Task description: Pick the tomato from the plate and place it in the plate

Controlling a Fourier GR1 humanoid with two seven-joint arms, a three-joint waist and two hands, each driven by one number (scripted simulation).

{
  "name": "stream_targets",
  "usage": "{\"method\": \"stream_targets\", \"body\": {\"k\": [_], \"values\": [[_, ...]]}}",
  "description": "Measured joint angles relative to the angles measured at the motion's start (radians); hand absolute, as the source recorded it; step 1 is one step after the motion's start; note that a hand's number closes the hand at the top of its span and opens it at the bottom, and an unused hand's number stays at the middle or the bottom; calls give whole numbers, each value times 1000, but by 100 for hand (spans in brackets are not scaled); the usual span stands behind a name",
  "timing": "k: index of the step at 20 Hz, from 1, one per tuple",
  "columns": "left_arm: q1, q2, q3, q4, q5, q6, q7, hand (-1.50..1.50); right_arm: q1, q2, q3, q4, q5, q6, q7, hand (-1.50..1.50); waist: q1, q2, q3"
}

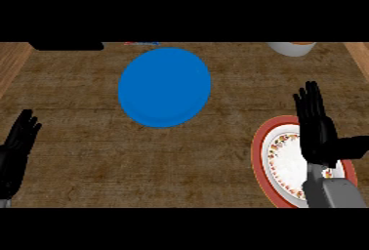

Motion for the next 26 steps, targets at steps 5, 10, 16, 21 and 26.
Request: {"method": "stream_targets", "body": {"k": [5, 10, 16, 21, 26], "values": [[-76, 14, -20, -48, -18, -30, -9, 0, -42, -67, 244, -60, 58, 302, -46, 150, 22, 2, -11], [-132, 14, -51, -80, -26, -58, -5, 0, -159, -272, 424, -162, 330, 466, -144, 150, 4, -31, -24], [-223, 5, -67, -123, -25, -47, 69, 0, 11, -436, 557, -116, 495, 512, -539, -150, -30, 4, -13], [-297, -24, -86, -111, -60, -25, 119, 0, 95, -557, 499, -43, 479, 494, -830, -150, -29, 12, -13], [-325, -31, -77, -110, -70, -36, 155, 0, 107, -664, 406, -135, 461, 465, -857, -150, -26, 11, -15]]}}
